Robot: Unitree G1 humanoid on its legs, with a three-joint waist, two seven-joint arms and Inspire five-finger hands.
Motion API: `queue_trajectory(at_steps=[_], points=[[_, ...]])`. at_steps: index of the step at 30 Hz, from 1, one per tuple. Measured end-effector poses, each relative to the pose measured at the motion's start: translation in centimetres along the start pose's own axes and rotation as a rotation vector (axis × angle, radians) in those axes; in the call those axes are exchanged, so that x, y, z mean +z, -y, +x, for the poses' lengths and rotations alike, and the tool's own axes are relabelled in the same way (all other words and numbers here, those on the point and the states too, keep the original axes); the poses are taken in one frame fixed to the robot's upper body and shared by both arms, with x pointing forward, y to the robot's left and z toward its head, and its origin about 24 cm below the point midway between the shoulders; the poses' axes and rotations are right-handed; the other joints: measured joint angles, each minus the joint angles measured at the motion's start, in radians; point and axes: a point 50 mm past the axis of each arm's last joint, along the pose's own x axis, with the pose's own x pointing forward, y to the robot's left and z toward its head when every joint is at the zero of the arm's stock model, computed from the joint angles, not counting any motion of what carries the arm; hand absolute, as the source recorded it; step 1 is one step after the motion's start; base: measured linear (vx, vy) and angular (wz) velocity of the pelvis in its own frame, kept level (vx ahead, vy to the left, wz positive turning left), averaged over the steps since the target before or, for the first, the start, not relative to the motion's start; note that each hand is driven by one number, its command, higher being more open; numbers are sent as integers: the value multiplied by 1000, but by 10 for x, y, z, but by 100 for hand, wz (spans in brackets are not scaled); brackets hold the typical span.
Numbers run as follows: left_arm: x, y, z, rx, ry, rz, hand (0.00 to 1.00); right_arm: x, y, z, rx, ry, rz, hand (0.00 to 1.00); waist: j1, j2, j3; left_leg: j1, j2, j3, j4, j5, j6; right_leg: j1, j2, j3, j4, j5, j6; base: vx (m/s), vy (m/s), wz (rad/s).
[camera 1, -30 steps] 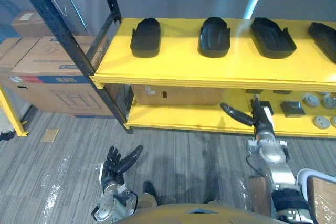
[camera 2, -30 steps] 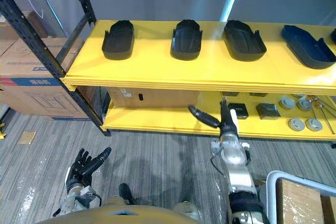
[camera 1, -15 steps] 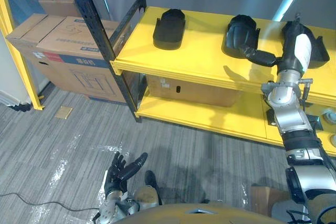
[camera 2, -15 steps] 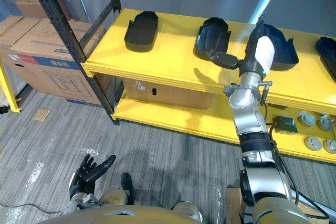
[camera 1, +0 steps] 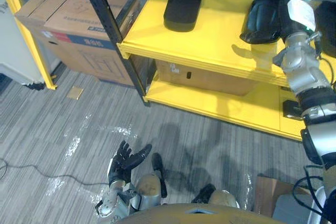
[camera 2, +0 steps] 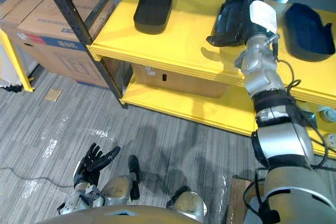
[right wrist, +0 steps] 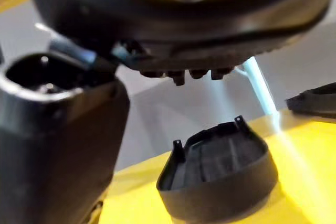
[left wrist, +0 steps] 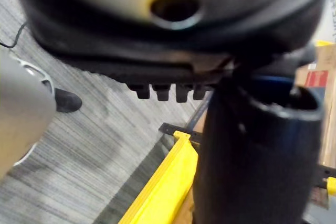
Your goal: Walk over and take three plastic housings, then place them on the shelf
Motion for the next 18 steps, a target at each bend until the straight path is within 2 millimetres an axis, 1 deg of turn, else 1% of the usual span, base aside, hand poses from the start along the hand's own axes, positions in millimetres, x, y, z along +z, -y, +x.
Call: queue_trajectory(at_steps=[4,6,9,12,14,16,17,18], points=[[4,6,4,-34,8,-15,100,0,25,13,-22,-17,-94,100,24,24,41,-30,-6,-16,0,15,1,-35,-21,-8,42,-23,-7,-15,-17,14],[5,8,5,-54,13,-16,100,2,33,18,-7,-24,-109,100,28,33,57,-50,-6,-20,0,23,1,-59,-26,-8,60,-28,-13,-19,-28,9],[6,9,5,-68,13,-20,100,-1,34,20,43,-65,-127,100,29,39,76,-64,-9,-25,0,30,1,-79,-36,-5,79,-34,-16,-8,-31,3],[5,11,5,-88,10,-18,100,-12,42,21,74,-153,-133,100,28,49,93,-65,-17,-23,0,32,2,-94,-51,8,104,-43,-17,-19,-24,-4],[5,13,5,-94,9,-17,100,-13,42,21,90,-166,-130,100,33,50,94,-66,-17,-16,0,33,2,-108,-52,22,113,-46,-20,-17,-27,-9],[6,16,6,-112,12,-15,100,-12,48,24,91,-184,-126,100,33,60,102,-65,-17,-17,0,36,0,-108,-53,23,118,-49,-24,-21,-40,-4],[6,17,6,-117,13,-15,100,-13,49,24,95,-191,-124,0,34,62,103,-65,-17,-17,0,37,-1,-109,-53,23,121,-51,-24,-18,-38,0],[5,18,6,-119,12,-14,100,-13,50,24,99,-198,-123,0,34,63,104,-65,-17,-17,0,38,-2,-111,-54,24,124,-54,-25,-9,-34,-1]])
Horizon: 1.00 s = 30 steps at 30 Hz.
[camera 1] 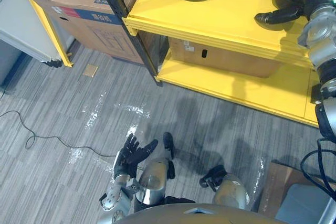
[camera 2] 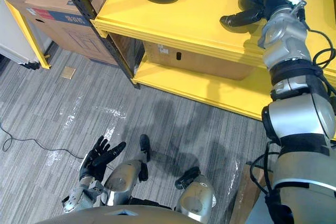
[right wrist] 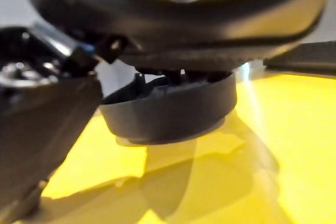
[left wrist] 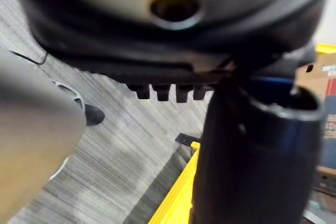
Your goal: Walk over and take three plastic housings, then place them on the shelf
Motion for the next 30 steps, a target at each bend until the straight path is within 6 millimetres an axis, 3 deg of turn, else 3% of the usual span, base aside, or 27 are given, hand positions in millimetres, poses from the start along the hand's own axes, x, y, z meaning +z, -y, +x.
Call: queue_trajectory(at_steps=[5,16,30], points=[[-1,3,0,-17,-5,4,100,1,-1,0,10,4,0,0,10,0,0,0,0,1,0,3,-4,-6,0,4,8,-8,-10,-1,-49,-2],[2,5,3,-29,3,9,100,10,0,-1,-105,102,-271,0,16,1,0,1,-9,9,0,4,-6,-18,-16,17,20,-13,-10,8,-38,-1],[3,5,4,-38,8,14,100,6,-7,-6,-188,206,-415,0,13,1,0,4,-14,12,0,3,-8,-18,-19,20,18,-9,-3,13,-31,-1]])
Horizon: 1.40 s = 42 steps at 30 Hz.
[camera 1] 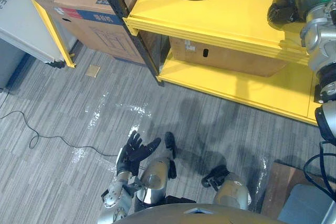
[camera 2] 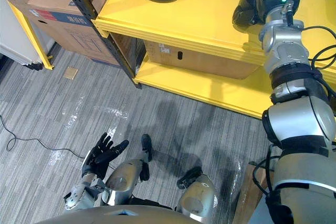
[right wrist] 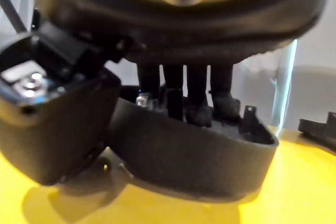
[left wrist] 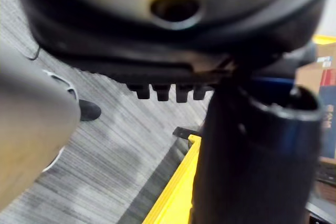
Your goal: Walk over and take three plastic housings, then place them on the shelf
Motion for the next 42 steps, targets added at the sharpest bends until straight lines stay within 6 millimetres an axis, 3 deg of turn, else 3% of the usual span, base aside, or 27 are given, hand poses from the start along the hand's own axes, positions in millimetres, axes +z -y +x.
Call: queue_trajectory(at_steps=[10,23,42], points=[[2,-3,0,-17,6,10,100,-1,0,-6,-69,156,-183,0,0,1,-1,0,0,-1,0,-2,-2,8,-3,-4,-16,15,14,22,-35,0],[5,-8,-1,-23,8,35,100,-3,-3,-10,-59,207,-214,0,3,0,-2,3,7,-11,0,-2,-3,26,5,-22,-25,16,13,16,-45,2],[0,-19,-8,7,-8,35,100,15,-9,-15,-53,374,-283,0,6,-3,-23,14,14,-13,0,-6,-9,44,15,-30,-35,15,13,19,-43,0]])
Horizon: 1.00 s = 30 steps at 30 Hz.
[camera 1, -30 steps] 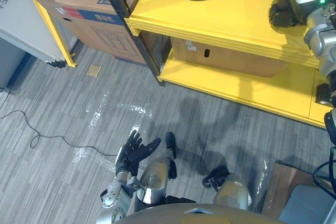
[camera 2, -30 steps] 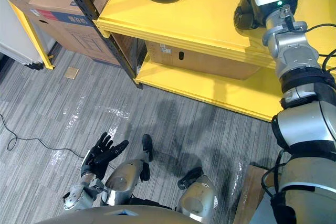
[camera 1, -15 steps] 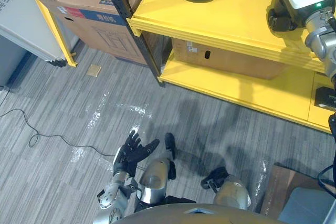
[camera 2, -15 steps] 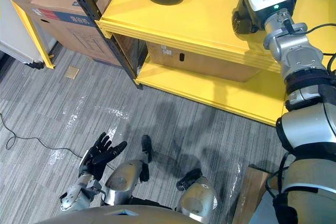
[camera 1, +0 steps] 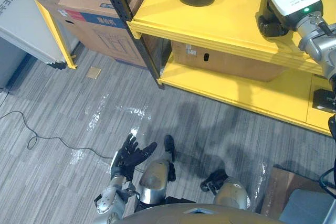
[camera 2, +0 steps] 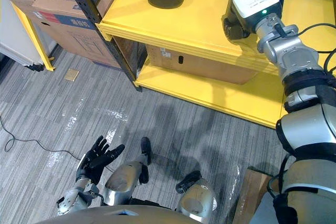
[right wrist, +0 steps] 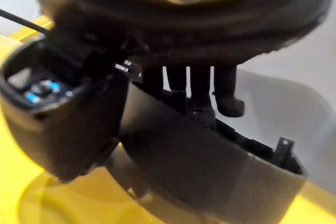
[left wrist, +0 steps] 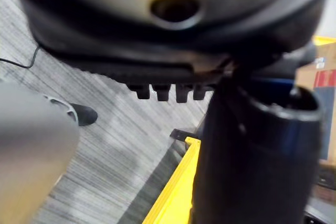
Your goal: Walk over and take three plastic housings, then place them on the shelf
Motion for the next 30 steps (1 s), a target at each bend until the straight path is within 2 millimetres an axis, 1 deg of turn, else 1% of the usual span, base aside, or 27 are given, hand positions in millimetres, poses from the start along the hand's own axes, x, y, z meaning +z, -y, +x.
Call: queue_trajectory(at_steps=[6,7,16,24,25,30], points=[[-1,-1,0,2,-4,1,100,0,0,1,31,-6,-2,0,1,0,0,0,0,-1,0,0,0,0,1,0,0,0,0,10,-26,1],[-1,-1,0,2,-4,1,100,0,0,1,35,-11,-3,100,1,0,0,-1,0,-1,0,0,0,0,1,1,-1,0,0,0,0,0],[-1,-1,0,2,-3,1,100,-1,-4,0,67,-67,71,100,1,-6,-6,3,3,1,0,0,0,3,6,4,-4,1,0,0,0,0],[-1,-1,0,4,-4,2,100,5,-13,-4,87,-58,101,100,0,-12,-17,17,8,4,-1,-2,-2,29,22,2,-40,20,3,3,-3,-1],[-1,-1,0,6,-5,2,100,6,-15,-5,90,-53,104,100,0,-14,-18,18,12,7,-1,-3,-4,32,29,2,-52,26,3,8,-11,-4],[-1,-1,0,5,-6,6,100,11,-15,-5,87,-27,100,100,-3,-27,-25,20,14,13,-2,-5,-7,33,31,3,-55,29,3,5,-9,-1]])
